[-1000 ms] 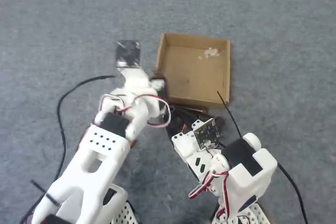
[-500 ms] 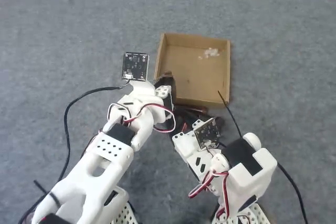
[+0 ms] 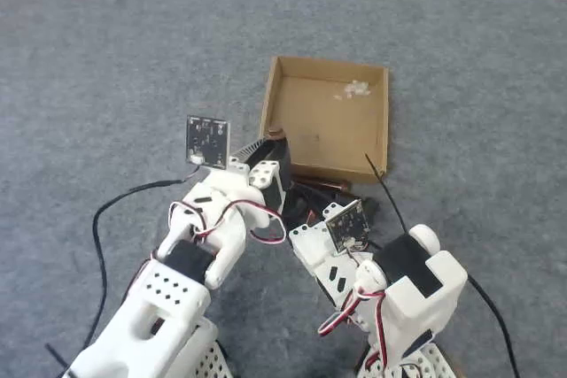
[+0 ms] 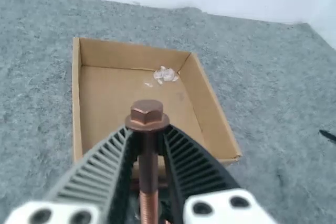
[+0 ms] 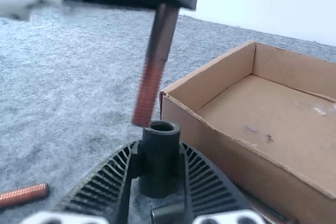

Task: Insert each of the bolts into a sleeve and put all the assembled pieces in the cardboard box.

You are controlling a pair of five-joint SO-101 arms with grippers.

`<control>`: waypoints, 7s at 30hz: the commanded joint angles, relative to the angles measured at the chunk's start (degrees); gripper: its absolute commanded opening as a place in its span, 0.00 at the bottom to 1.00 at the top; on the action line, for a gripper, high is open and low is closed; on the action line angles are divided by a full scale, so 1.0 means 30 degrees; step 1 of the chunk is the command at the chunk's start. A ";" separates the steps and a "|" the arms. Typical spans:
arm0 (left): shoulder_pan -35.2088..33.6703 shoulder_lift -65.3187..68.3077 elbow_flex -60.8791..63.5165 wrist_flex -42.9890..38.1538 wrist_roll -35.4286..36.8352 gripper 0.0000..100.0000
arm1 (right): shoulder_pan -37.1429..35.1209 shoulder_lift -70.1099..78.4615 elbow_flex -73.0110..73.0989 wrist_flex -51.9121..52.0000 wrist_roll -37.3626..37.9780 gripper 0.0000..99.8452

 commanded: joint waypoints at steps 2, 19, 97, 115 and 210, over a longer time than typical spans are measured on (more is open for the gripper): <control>0.0147 -0.0850 -0.0132 -0.0967 0.0088 0.01 | -0.0015 -0.0278 -0.0147 -0.0073 0.0293 0.01; 0.0234 -0.0821 0.2330 -0.4689 0.0000 0.01 | -0.0103 -0.0278 -0.0029 -0.0073 0.0352 0.01; 0.1026 0.6418 0.2916 -1.4125 -0.2403 0.01 | -0.0044 -0.0278 0.0293 -0.0484 0.0381 0.01; 0.1026 0.0410 0.3179 -0.5333 -0.2462 0.01 | 0.0044 -0.0278 0.0293 -0.0513 0.0381 0.01; -0.5421 0.4952 -0.5055 0.1700 -0.1700 0.25 | 0.0630 -0.0249 0.0059 -0.0454 0.0381 0.01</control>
